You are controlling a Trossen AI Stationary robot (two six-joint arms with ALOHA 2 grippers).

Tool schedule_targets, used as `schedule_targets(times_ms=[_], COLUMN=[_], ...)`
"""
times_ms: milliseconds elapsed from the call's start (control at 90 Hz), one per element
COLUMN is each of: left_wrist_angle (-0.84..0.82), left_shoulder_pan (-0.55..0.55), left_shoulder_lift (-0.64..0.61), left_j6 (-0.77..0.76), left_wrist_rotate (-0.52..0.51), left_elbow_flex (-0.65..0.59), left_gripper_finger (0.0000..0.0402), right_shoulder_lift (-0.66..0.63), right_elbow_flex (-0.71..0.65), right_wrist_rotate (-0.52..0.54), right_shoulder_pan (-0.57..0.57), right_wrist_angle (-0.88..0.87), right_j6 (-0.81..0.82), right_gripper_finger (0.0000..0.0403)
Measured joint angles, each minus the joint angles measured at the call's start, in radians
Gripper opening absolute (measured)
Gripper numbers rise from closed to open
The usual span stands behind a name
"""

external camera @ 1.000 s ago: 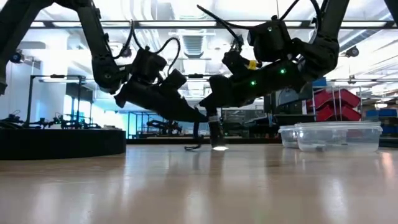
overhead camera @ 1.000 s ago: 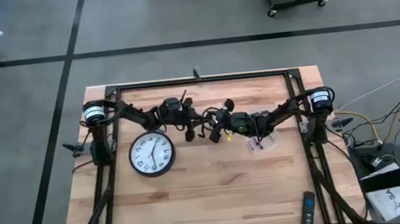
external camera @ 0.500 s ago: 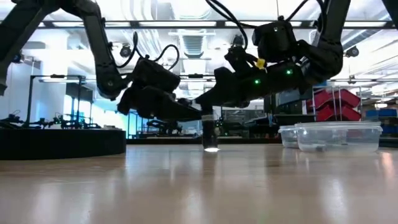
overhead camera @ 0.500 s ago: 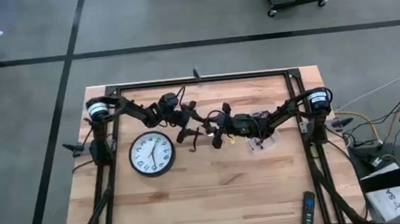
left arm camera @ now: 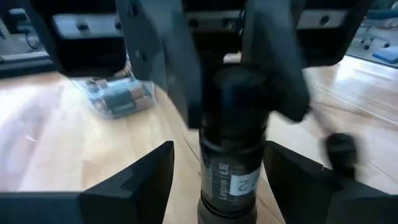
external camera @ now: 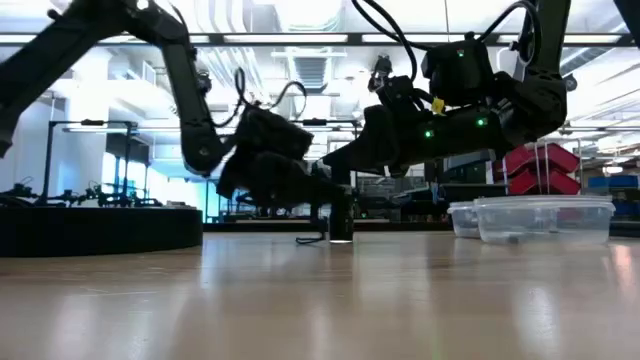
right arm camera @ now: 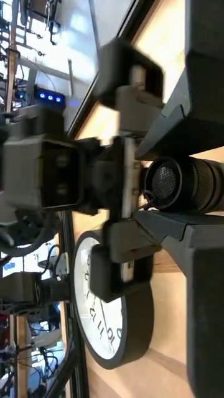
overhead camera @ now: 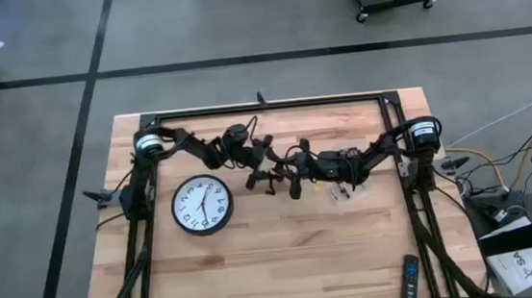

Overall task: Insert battery
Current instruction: Close the black battery compartment

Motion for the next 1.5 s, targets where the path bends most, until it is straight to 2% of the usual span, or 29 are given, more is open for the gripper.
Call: schedule_targets(times_ms=[333, 467, 644, 844, 1000, 1167, 1333, 1500], left_wrist_angle=[0.066, 0.136, 0.133, 0.130, 0.136, 0.134, 0.079, -0.020], left_shoulder_pan=[0.000, 0.000, 0.000, 0.001, 0.000, 0.001, -0.001, -0.016], left_shoulder_lift=[0.048, 0.048, 0.047, 0.047, 0.045, 0.037, 0.009, -0.042], left_j6=[-0.032, -0.046, -0.054, -0.071, -0.101, -0.189, -0.214, -0.145], left_wrist_rotate=[0.101, 0.103, 0.133, 0.143, 0.089, 0.011, -0.118, -0.269], left_elbow_flex=[0.027, 0.025, 0.025, 0.022, 0.020, 0.020, 0.020, 0.020], left_gripper_finger=[0.0187, 0.0172, 0.0154, 0.0111, 0.0099, 0.0099, 0.0099, 0.0096], right_shoulder_lift=[-0.002, -0.002, -0.002, -0.002, -0.002, -0.002, -0.002, -0.001], right_elbow_flex=[-0.018, -0.019, -0.021, -0.021, -0.025, -0.026, -0.025, -0.023], right_wrist_rotate=[-0.046, -0.053, -0.070, -0.082, -0.063, 0.025, 0.117, 0.181], right_shoulder_pan=[0.000, 0.000, 0.000, 0.000, 0.000, 0.000, -0.001, -0.002], right_wrist_angle=[0.004, 0.005, 0.006, 0.006, 0.006, 0.006, 0.003, -0.015], right_j6=[-0.023, -0.026, -0.032, -0.035, -0.038, -0.071, -0.069, -0.033], right_gripper_finger=[0.0092, 0.0092, 0.0092, 0.0092, 0.0092, 0.0092, 0.0092, 0.0092])
